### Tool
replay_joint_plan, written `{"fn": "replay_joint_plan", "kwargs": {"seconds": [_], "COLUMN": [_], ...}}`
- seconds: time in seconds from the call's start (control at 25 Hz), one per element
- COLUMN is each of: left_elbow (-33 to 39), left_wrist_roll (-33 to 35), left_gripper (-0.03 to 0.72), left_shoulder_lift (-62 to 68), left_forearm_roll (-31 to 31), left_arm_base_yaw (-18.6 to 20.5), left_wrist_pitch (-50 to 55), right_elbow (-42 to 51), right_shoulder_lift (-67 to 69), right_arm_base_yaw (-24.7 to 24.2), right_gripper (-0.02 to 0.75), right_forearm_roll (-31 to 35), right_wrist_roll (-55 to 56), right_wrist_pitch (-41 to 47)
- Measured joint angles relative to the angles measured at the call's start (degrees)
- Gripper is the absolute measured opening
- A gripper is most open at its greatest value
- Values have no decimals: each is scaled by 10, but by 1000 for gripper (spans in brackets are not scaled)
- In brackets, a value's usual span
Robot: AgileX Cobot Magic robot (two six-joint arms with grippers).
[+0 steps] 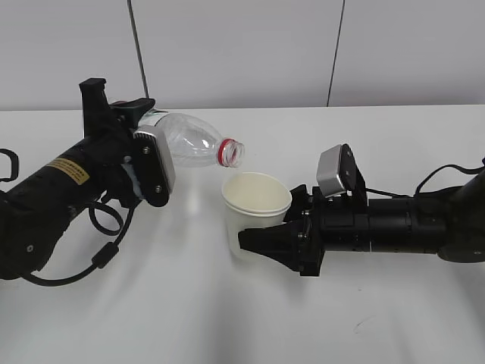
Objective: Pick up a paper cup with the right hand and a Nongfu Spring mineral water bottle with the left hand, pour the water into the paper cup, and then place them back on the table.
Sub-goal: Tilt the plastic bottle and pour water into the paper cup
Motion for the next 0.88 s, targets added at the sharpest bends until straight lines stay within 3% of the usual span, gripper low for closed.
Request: {"fn": "replay_joint_plan", "kwargs": {"seconds": [0.88], "left_elbow": [0], "left_wrist_roll": [40], "left_gripper": [334], "left_shoulder_lift": [0], "left_forearm_roll": [-19], "left_arm_base_yaw": [0], "left_wrist_pitch": [-1], "right_elbow": [0], "right_shoulder_lift": [0], "right_arm_base_yaw": [0], "right_gripper": [511], "right_forearm_roll": [-1], "right_wrist_roll": [-7], "right_wrist_pitch": [0]}}
